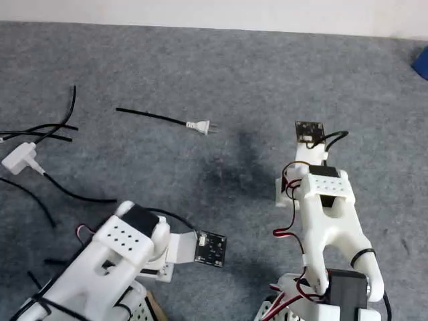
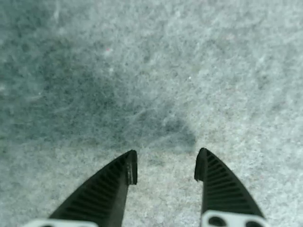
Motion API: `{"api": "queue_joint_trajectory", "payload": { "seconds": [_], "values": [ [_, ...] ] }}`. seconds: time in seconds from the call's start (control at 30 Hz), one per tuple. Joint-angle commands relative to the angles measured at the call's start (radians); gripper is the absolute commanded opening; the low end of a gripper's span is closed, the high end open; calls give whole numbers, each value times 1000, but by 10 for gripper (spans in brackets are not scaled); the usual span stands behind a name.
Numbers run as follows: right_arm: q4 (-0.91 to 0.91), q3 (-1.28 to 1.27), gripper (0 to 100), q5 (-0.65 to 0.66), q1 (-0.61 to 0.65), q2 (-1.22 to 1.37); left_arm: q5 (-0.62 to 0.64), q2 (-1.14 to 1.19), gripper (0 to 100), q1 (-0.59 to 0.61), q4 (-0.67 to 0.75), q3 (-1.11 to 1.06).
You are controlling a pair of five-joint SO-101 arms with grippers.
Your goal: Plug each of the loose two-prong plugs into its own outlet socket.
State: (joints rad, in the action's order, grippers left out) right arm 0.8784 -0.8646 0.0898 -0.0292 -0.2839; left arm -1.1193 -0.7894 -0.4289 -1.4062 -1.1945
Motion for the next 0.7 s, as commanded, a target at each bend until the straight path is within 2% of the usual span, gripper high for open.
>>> {"api": "queue_joint_trajectory", "payload": {
  "seconds": [0.0,0.17,0.3,0.47,0.57,0.67],
  "values": [
    [4,12,198,15,5,-25,9,-13,213,41,110,-81],
    [4,12,198,15,5,-25,8,-13,187,91,189,-124],
    [4,12,198,15,5,-25,3,-15,0,130,258,-84],
    [4,12,198,15,5,-25,3,-13,5,171,226,58],
    [4,12,198,15,5,-25,-52,-2,6,166,167,139],
    [4,12,198,15,5,-25,-66,101,6,166,158,223]
  ]
}}
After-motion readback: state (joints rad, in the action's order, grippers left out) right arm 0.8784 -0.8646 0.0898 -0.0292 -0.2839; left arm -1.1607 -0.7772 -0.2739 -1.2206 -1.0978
